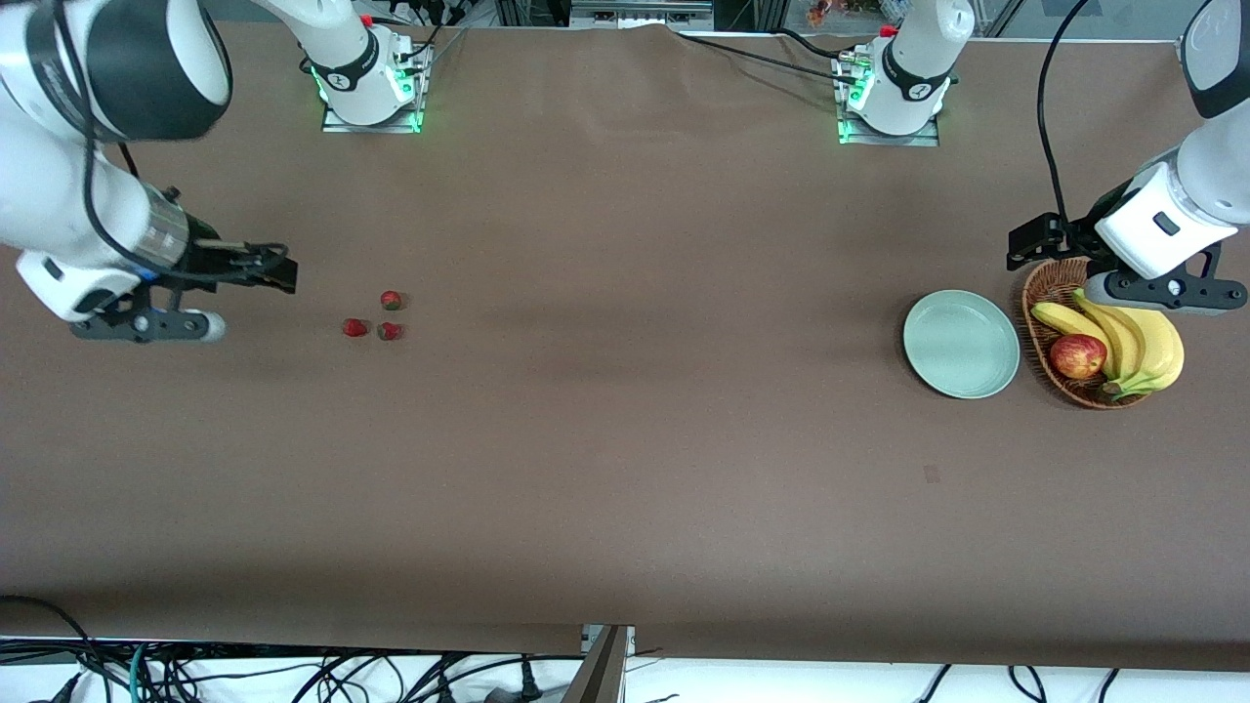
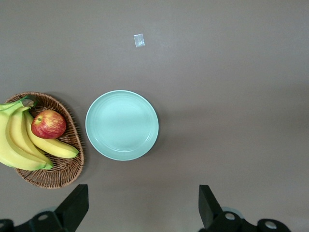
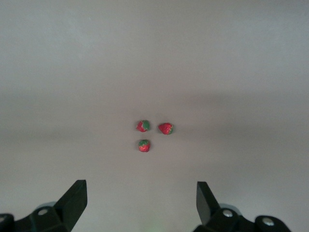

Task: Collect all strawberries into plate
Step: 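Reach the right gripper toward the three red strawberries, then lower the right gripper and grasp one strawberry, then carry the strawberry with the right gripper to the table middle, then take the strawberry with the left gripper while the right gripper withdraws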

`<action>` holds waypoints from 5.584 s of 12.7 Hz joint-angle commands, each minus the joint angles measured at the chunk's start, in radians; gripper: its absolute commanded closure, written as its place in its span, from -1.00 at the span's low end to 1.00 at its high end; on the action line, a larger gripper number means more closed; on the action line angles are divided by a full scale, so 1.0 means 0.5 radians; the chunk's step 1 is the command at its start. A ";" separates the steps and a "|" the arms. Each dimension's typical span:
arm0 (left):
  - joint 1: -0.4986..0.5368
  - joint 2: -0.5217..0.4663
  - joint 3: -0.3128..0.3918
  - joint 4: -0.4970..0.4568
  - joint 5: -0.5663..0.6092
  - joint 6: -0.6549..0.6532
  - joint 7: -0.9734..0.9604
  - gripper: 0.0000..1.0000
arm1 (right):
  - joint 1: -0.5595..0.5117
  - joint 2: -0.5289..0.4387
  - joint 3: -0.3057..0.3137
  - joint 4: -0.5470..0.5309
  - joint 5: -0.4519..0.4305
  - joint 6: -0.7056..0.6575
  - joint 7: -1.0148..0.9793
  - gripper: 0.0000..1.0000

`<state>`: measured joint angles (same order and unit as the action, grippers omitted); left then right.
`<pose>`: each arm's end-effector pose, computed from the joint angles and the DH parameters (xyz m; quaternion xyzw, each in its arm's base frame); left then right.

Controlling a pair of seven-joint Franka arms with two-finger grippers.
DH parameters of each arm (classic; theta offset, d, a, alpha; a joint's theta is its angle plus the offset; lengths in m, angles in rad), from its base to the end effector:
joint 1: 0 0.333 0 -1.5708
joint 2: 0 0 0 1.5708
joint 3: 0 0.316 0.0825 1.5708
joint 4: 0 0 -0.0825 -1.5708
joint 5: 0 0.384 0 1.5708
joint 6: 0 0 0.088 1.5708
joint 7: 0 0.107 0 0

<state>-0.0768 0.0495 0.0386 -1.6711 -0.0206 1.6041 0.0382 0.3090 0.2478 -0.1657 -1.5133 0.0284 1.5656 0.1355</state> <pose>0.5645 -0.0242 0.5523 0.9976 -0.0372 -0.0582 0.0093 0.6069 0.1009 0.5072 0.9954 0.0031 -0.0941 0.0195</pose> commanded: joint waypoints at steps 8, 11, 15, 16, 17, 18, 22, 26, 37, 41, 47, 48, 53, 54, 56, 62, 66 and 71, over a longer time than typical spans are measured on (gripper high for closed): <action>-0.027 0.051 0.018 0.090 -0.042 -0.024 -0.116 -1.00 | 0.085 0.486 0.046 -0.538 0.170 0.933 -0.050 -0.96; -0.027 0.060 0.021 0.093 -0.045 -0.024 -0.116 -1.00 | 0.085 0.517 0.070 -0.715 0.207 1.126 -0.053 -0.94; -0.024 0.060 0.021 0.093 -0.051 -0.024 -0.113 -1.00 | 0.085 0.447 0.071 -0.986 0.207 1.314 -0.099 -0.75; -0.024 0.060 0.021 0.093 -0.048 -0.024 -0.113 -1.00 | 0.082 0.437 0.071 -1.053 0.210 1.390 -0.151 -0.71; -0.024 0.060 0.021 0.096 -0.048 -0.024 -0.113 -1.00 | 0.079 0.422 0.071 -1.114 0.228 1.446 -0.185 -0.64; -0.024 0.060 0.021 0.093 -0.051 -0.024 -0.113 -1.00 | 0.079 0.413 0.071 -1.164 0.256 1.495 -0.191 -0.52; -0.024 0.060 0.021 0.096 -0.051 -0.024 -0.113 -1.00 | 0.079 0.400 0.071 -1.192 0.259 1.514 -0.194 0.33; -0.027 0.064 0.021 0.099 -0.042 -0.024 -0.113 -1.00 | 0.082 0.333 0.110 -1.125 0.299 1.404 -0.158 0.97; -0.024 0.119 0.030 0.099 -0.045 -0.021 -0.113 -1.00 | 0.740 1.022 0.595 0.286 0.474 1.515 1.660 0.87; 0.000 0.174 0.033 0.090 -0.029 0.035 -0.116 -1.00 | 1.121 1.372 0.488 0.342 0.471 2.423 2.121 0.71; 0.028 0.205 0.030 -0.050 -0.039 0.166 -0.113 -1.00 | 1.349 1.542 0.334 0.394 0.474 2.713 2.358 -0.38; 0.028 0.199 0.030 -0.087 -0.039 0.188 -0.113 -1.00 | 1.349 1.502 0.307 0.388 0.471 2.689 2.346 -0.57; 0.028 0.149 0.018 -0.367 -0.032 0.455 -0.107 -1.00 | 1.236 1.067 0.083 0.339 0.462 1.575 1.817 -0.69; 0.025 0.149 0.015 -0.385 -0.035 0.464 -0.107 -1.00 | 1.193 0.948 0.025 0.272 0.462 1.335 1.615 -0.69; 0.022 0.146 -0.031 -0.437 -0.042 0.534 -0.150 -1.00 | 1.158 0.693 -0.180 0.034 0.465 0.911 1.088 -0.70; 0.019 0.235 -0.631 -0.765 -0.026 1.144 -1.081 -1.00 | 1.158 0.067 -0.824 -1.156 0.456 1.095 -0.107 -0.70; -0.030 0.645 -0.942 -0.769 0.496 1.580 -2.132 -1.00 | 1.158 -0.118 -1.028 -1.927 0.468 1.853 -0.593 -0.69; -0.033 1.023 -1.037 -0.747 1.237 1.740 -3.101 -1.00 | 1.165 -0.060 -1.000 -2.002 0.612 1.977 -0.575 -0.69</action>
<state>-0.0968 0.5180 -0.4737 -2.0740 0.5425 2.4669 -1.4360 0.8797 0.2401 -0.6706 -2.4909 0.2915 2.5328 -0.1434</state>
